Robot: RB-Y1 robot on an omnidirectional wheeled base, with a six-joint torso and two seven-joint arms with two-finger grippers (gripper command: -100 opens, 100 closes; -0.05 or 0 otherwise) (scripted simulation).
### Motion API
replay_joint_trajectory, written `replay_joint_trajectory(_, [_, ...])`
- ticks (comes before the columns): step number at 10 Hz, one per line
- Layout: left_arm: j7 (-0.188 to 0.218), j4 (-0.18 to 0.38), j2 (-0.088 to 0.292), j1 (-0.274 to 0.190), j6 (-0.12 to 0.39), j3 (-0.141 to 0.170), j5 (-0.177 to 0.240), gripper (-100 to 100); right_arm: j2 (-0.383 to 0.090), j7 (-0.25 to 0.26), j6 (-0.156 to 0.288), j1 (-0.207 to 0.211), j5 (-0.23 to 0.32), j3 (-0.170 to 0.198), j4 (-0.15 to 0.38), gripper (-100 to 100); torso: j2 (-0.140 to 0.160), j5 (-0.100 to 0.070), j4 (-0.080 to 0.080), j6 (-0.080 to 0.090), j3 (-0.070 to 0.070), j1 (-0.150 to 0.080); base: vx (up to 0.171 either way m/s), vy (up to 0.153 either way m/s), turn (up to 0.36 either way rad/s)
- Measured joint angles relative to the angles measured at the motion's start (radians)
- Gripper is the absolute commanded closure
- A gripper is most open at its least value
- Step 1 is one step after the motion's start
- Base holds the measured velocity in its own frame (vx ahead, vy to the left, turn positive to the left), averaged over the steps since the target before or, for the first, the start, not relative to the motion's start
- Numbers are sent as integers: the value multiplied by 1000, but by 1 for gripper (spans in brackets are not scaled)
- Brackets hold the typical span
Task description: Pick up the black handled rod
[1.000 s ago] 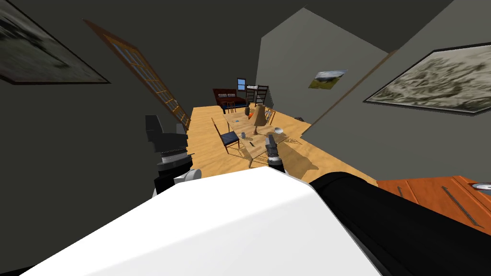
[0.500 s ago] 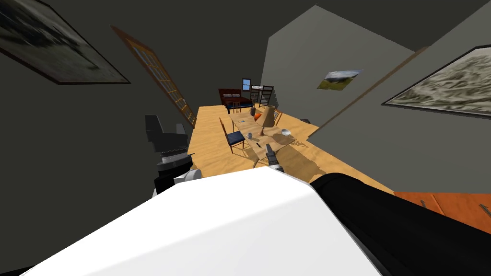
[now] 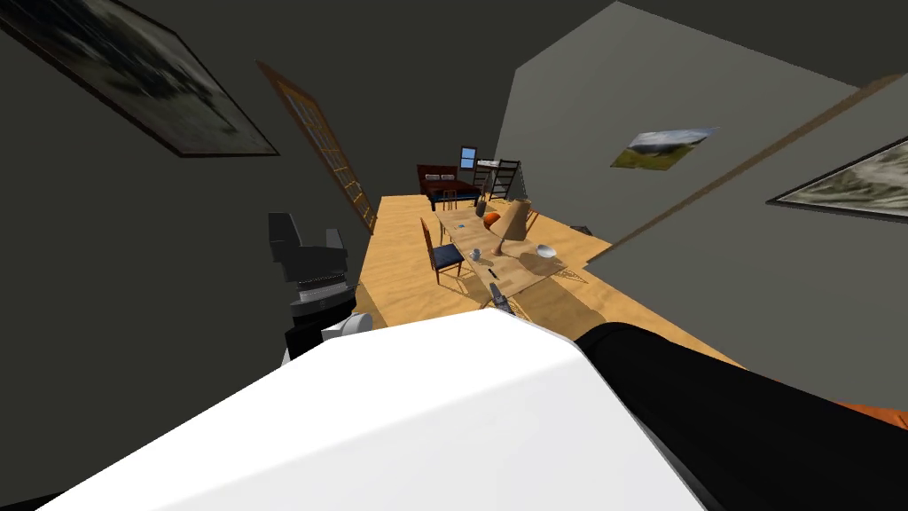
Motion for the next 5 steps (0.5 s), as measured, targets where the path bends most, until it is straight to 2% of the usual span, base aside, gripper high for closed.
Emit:
replay_joint_trajectory(1, [0, 0, 0, 0, 0, 0, 0, 0, -18, 2, -2, 34, 12, -5, 29, -100, -2, 1, 0, 0, -1, 2, 102, 111, 63])
replay_joint_trajectory(2, [0, 0, 0, 0, 0, 0, 0, 0, -20, 7, -6, 44, 21, -3, 66, -100, -3, 0, -1, 1, -2, 1, 91, 100, 198])
replay_joint_trajectory(3, [0, 0, 0, 0, 0, 0, 0, 0, -22, 17, -5, 71, 37, 3, 99, -100, -2, 0, -1, 0, -1, 0, 129, 131, 381])
replay_joint_trajectory(4, [0, 0, 0, 0, 0, 0, 0, 0, -29, 30, 0, 110, 57, 10, 126, -100, -4, 0, -1, 0, -2, 1, 110, 88, 86])
replay_joint_trajectory(5, [0, 0, 0, 0, 0, 0, 0, 0, -38, 32, 2, 120, 63, 7, 155, -100, -3, 0, -1, 1, -2, -1, 101, 80, 212])
